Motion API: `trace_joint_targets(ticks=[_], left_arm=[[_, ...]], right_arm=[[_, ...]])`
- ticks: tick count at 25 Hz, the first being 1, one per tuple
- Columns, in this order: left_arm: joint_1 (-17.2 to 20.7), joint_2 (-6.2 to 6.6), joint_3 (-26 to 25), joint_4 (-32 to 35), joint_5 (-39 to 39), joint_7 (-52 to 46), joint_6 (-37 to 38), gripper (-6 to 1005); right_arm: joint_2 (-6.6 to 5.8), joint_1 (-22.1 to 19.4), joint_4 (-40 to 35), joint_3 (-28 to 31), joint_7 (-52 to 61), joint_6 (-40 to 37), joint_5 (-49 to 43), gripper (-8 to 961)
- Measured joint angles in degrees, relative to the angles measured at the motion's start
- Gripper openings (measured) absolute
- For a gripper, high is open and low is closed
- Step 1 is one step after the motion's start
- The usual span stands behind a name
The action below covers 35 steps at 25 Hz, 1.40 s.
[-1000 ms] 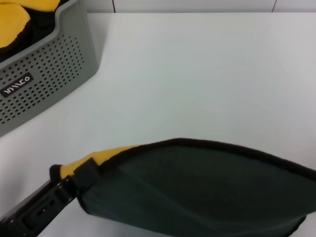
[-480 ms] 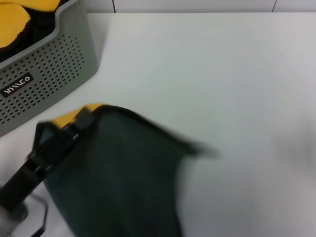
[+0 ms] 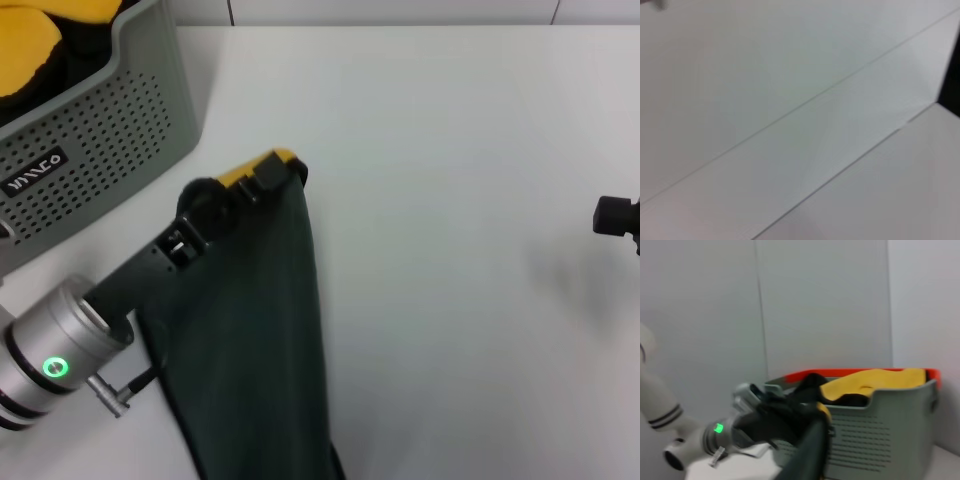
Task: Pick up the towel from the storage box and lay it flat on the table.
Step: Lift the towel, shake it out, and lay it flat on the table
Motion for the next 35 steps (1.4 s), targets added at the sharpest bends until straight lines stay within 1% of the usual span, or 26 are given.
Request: trace_joint_targets(ticks=[3,7,10,14,18,21,25,27,30,35], left_arm=[[1.13,0.28,0.03,4.65,0.17,-1.08,3.36,10],[1.68,0.45,0.08,13.89,3.75,-5.15,7.78,10],[0.72,0.41,0.16,18.83,7.02,-8.66,8.94,10],[-1.7,0.35,0.32,21.35,9.69,-11.11,9.4,10],[-3.15,0.26,0.37,22.57,9.84,-11.43,9.56,10],[-3.74,0.21,0.37,23.2,9.84,-11.44,9.57,10],[-4.02,0.3,0.32,23.28,9.76,-11.46,9.53,10],[-4.01,0.31,0.3,23.29,9.74,-11.46,9.53,10],[-4.02,0.32,0.29,23.56,9.79,-11.37,9.54,10],[-4.04,0.31,0.91,24.22,10.08,-11.22,9.54,10]], right_arm=[[0.53,-0.45,0.55,0.07,-0.36,3.07,0.06,29],[1.2,0.57,3.34,-1.2,-2.35,5.82,-0.33,44],[1.87,1.74,5.42,-2.37,-6.07,6.03,-0.41,56],[2.85,2.31,5.8,-3.01,-8.9,6.05,-0.41,71],[3.16,3.57,7.3,-4.36,-9.13,5.76,-0.34,221],[3.33,4.94,8.75,-8.74,-9.28,4.29,0.05,338],[3.48,5.25,8.82,-9.39,-9.31,1.76,0.41,508],[3.46,5.26,8.83,-9.18,-9.36,1.93,0.46,561],[3.47,5.7,9.55,-9.63,-9.48,5.93,0.31,641],[3.61,6.72,10.59,-10.96,-9.98,9.02,-0.12,642]])
